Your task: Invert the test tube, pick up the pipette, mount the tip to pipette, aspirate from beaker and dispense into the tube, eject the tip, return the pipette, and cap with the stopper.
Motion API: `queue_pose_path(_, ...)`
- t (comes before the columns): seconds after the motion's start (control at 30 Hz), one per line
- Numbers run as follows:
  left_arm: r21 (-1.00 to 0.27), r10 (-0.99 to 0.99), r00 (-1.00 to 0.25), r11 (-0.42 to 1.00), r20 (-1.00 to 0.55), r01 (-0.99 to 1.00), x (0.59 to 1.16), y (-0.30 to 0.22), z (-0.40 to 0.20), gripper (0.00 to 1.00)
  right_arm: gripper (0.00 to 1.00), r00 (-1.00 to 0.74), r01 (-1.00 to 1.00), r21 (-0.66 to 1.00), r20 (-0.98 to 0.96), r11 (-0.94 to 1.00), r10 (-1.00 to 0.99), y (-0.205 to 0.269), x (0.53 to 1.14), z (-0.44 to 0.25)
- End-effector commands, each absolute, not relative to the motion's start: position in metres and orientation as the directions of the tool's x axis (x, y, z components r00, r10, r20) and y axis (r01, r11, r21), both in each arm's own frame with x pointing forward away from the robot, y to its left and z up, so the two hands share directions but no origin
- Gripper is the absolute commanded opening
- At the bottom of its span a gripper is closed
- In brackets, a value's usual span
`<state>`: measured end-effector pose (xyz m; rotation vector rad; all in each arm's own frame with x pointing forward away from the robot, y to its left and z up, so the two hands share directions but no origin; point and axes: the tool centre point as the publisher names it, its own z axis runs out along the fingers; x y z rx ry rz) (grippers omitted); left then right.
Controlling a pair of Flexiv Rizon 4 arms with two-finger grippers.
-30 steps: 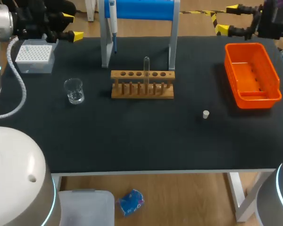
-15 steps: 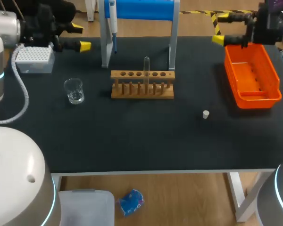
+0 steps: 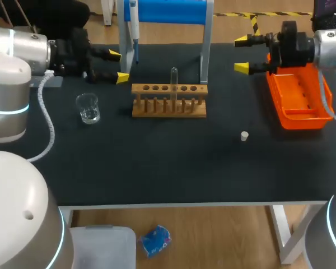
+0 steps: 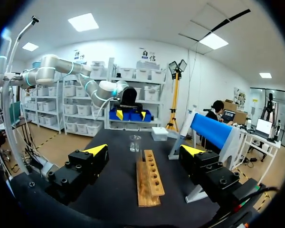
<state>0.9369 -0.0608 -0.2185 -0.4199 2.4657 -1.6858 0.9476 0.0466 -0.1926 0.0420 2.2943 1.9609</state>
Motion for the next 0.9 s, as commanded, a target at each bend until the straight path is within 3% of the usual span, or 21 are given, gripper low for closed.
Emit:
queue_pose_path(0.03,-0.928,-0.297,-0.953,0.338,0.052,-0.156,0.937,-0.061,-0.219,1.0,1.0,-0.994,-0.058,0.986,-0.071,0.159,0.081,0.045,0.951,-0.193)
queue_pose_path(0.27,-0.928,-0.297,-0.953,0.338,0.052,-0.156,0.937,-0.061,-0.219,1.0,1.0,-0.994,-0.058,0.986,-0.071,0.159,0.081,0.045,0.951,-0.193)
queue_pose_path(0.9,-0.897,-0.251,-0.967,0.418,0.04,-0.145,0.926,-0.092,-0.267,1.0,1.0,-0.998,-0.055,0.994,-0.057,0.097,0.014,0.114,0.958,-0.244)
